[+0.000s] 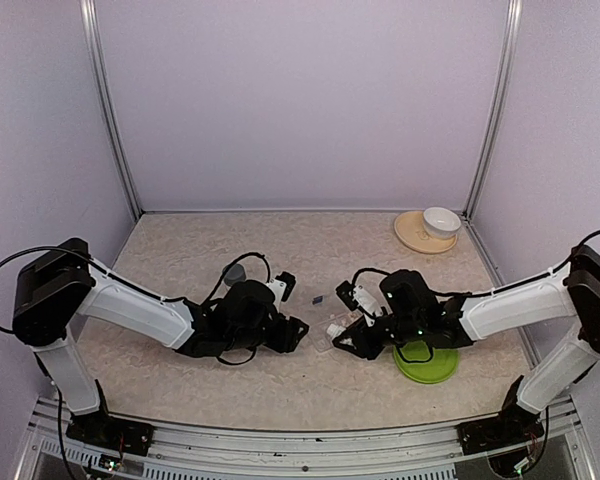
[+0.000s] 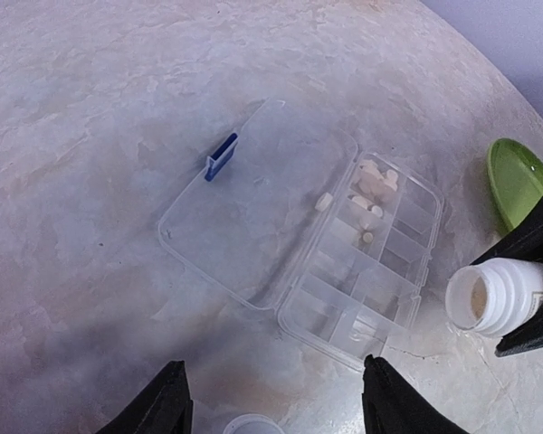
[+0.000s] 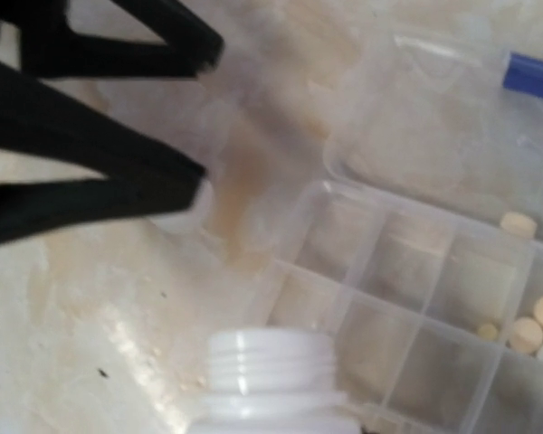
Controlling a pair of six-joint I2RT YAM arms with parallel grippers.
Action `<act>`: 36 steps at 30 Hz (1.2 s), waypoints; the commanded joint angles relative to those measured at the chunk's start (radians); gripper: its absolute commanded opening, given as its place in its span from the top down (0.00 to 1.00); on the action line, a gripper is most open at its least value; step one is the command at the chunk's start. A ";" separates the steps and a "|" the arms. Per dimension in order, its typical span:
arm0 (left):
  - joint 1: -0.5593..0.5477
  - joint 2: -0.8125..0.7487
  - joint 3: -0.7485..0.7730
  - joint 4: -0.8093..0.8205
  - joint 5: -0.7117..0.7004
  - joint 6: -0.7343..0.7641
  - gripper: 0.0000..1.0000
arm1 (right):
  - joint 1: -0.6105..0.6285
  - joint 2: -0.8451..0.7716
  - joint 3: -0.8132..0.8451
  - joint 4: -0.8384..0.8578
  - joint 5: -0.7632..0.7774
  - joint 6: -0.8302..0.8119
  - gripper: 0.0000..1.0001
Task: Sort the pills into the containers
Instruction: Pour the pill into the compartment of the pill container.
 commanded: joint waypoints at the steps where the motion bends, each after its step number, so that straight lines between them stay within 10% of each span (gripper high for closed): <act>1: 0.005 -0.033 -0.010 0.012 -0.008 -0.007 0.36 | 0.008 0.031 0.031 -0.030 0.022 -0.013 1.00; 36: 0.009 -0.038 -0.011 0.010 -0.004 -0.011 0.36 | 0.007 0.100 0.117 -0.171 0.057 -0.036 1.00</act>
